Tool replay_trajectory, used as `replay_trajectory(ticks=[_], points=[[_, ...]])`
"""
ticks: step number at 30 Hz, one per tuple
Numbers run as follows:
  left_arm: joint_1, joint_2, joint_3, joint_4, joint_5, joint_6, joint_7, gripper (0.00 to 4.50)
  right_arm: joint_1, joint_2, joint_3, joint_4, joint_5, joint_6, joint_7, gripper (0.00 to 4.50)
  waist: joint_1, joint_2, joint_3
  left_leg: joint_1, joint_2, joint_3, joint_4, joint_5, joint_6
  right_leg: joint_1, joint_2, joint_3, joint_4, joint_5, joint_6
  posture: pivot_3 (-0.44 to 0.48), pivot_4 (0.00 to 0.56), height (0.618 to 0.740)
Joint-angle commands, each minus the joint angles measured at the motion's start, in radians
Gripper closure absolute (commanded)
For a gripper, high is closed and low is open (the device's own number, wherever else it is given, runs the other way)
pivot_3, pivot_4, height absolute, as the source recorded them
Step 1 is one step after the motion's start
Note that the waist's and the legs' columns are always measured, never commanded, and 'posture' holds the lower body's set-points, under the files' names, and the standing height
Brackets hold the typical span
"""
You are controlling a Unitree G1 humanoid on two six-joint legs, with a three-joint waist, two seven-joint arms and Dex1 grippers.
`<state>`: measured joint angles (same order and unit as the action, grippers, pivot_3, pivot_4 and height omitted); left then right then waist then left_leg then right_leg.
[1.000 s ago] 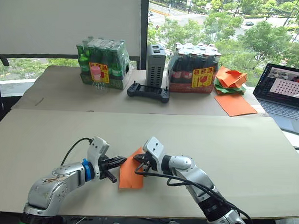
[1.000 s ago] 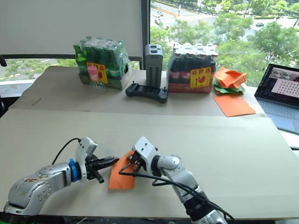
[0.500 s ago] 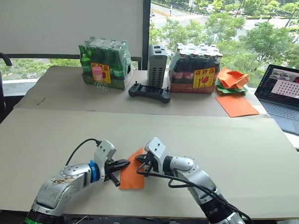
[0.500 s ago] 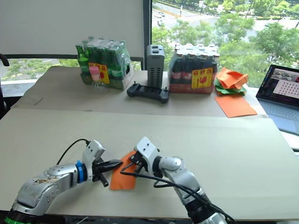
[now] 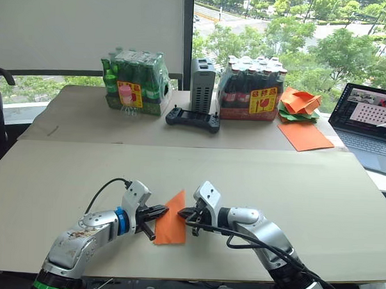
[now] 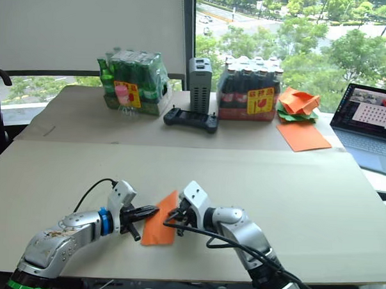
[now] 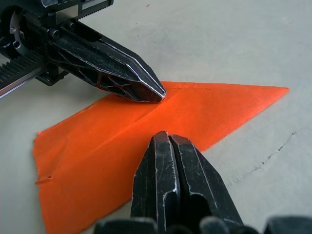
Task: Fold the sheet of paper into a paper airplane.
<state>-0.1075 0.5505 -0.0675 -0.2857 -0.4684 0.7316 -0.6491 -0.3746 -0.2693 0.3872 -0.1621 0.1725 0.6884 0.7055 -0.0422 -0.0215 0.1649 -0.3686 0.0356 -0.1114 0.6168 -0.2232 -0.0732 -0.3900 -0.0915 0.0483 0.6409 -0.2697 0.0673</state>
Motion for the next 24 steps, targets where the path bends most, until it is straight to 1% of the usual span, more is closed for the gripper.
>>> replay_trajectory(ticks=[1,10,24], points=[[0.030,0.010,-0.032,0.037,0.034,0.031,0.008,4.48,-0.002,0.001,0.010,0.056,-0.035,-0.013,-0.035,4.50,0.000,0.000,0.000,0.000,0.000,0.000,0.000,0.000,0.000,0.000,0.000,0.000,0.000,0.000,0.000,0.000,0.150,0.740],[0.043,0.010,-0.029,0.026,0.034,0.032,0.011,4.48,-0.049,0.012,-0.020,0.146,-0.057,-0.061,-0.095,4.50,0.000,0.000,-0.001,0.001,0.000,0.000,0.000,0.000,0.000,0.000,0.000,0.000,0.000,0.000,0.000,0.000,0.150,0.740],[0.049,0.008,-0.025,0.014,0.028,0.039,0.017,4.48,-0.107,0.053,-0.046,0.231,-0.074,-0.101,-0.141,4.50,-0.002,0.000,-0.001,0.001,0.000,0.000,0.000,0.000,0.000,0.000,0.000,0.000,0.000,0.000,0.000,0.000,0.150,0.740]])
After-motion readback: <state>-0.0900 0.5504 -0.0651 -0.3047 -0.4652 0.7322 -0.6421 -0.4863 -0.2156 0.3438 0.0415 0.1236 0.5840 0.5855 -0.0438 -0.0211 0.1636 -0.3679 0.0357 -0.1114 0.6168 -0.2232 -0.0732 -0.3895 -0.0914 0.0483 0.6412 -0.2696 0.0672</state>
